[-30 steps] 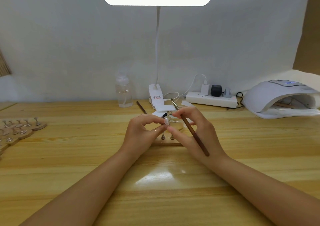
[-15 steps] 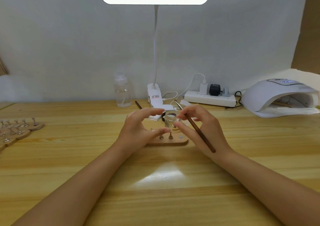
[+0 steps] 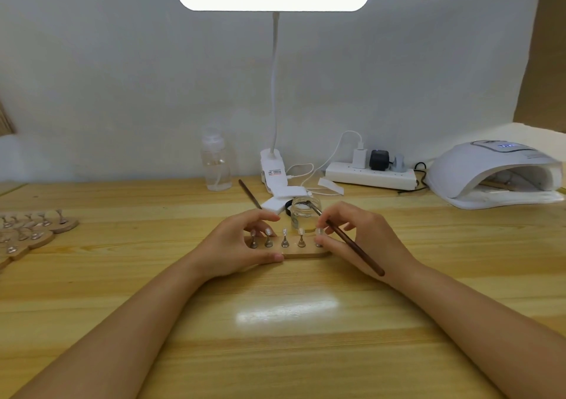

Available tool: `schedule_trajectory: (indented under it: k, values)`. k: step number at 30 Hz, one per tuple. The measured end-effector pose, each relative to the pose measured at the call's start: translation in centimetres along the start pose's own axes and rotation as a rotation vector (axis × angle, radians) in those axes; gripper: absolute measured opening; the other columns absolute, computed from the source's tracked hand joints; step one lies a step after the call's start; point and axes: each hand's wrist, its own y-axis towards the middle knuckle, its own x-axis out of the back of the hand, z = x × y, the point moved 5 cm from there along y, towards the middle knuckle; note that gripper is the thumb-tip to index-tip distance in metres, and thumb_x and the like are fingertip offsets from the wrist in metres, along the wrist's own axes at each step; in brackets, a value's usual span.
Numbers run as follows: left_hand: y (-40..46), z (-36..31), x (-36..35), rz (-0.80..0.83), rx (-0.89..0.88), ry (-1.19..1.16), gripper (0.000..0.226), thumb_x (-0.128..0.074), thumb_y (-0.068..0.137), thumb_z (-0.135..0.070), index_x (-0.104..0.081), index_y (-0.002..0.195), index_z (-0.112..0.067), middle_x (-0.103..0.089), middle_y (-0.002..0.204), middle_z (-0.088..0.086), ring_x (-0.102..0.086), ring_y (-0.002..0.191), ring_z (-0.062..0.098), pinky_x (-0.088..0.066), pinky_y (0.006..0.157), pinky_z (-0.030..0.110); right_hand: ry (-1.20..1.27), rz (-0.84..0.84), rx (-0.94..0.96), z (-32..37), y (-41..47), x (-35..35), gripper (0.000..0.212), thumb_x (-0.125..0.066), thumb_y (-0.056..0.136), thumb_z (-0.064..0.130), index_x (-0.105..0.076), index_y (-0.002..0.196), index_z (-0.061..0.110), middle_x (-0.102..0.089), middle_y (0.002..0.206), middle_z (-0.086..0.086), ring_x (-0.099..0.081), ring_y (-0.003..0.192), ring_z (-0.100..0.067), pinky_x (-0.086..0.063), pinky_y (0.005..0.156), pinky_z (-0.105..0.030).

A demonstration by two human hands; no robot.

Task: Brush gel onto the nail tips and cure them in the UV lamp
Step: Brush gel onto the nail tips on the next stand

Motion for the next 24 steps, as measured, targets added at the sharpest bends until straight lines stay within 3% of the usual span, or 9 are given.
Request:
schedule_trajectory:
  k: [5, 11, 14, 19, 24]
  values:
    - [-0.1, -0.1, 0.1, -0.027, -0.015, 0.003, 0.053, -0.082, 0.058, -0.032, -0.055, 0.103, -0.040, -0.065, 0.091, -0.009, -0.053, 0.088, -0.007, -0.037, 0.072, 0.001, -0.182, -0.203, 0.059, 0.0, 0.1, 2.3, 0.012, -0.066, 0.083, 0.018, -0.064, 0.093, 0.010, -0.065, 0.077, 0.001, -0.059, 0.066, -0.008, -0.042, 0.060, -0.011]
    - [-0.1, -0.4, 0.3, -0.062, -0.028, 0.025, 0.050, -0.082, 0.061, -0.030, -0.054, 0.099, -0.042, -0.064, 0.092, -0.012, -0.051, 0.090, -0.009, -0.035, 0.074, 0.000, -0.424, 0.139, -0.239, -3.9, -0.1, 1.3, 0.034, -0.055, 0.090, 0.019, -0.050, 0.120, 0.032, -0.058, 0.109, 0.005, -0.054, 0.097, -0.012, -0.046, 0.077, -0.024]
    - [-0.3, -0.8, 0.3, -0.089, -0.042, 0.002, 0.048, -0.082, 0.062, -0.024, -0.055, 0.098, -0.040, -0.064, 0.089, -0.013, -0.051, 0.089, -0.010, -0.035, 0.074, -0.001, -0.467, 0.169, -0.198, -3.9, -0.1, 0.8, 0.039, -0.050, 0.092, 0.020, -0.047, 0.126, 0.037, -0.055, 0.108, 0.005, -0.054, 0.098, -0.013, -0.045, 0.075, -0.024]
    - [-0.3, -1.5, 0.8, -0.170, -0.011, -0.090, 0.047, -0.083, 0.061, -0.021, -0.057, 0.097, -0.037, -0.067, 0.090, -0.014, -0.053, 0.090, -0.012, -0.034, 0.073, -0.004, -0.499, 0.228, -0.100, -3.9, 0.0, 0.3, 0.046, -0.042, 0.094, 0.014, -0.042, 0.134, 0.037, -0.049, 0.135, 0.011, -0.042, 0.120, -0.011, -0.038, 0.091, -0.024]
    - [-0.3, -2.5, 0.5, -0.179, 0.004, -0.135, 0.049, -0.081, 0.063, -0.025, -0.057, 0.104, -0.034, -0.067, 0.098, -0.009, -0.056, 0.100, -0.002, -0.037, 0.086, 0.010, -0.471, 0.285, -0.107, -4.1, 0.0, 0.2, 0.045, -0.041, 0.094, 0.014, -0.042, 0.136, 0.032, -0.043, 0.138, 0.012, -0.039, 0.122, -0.010, -0.037, 0.094, -0.025]
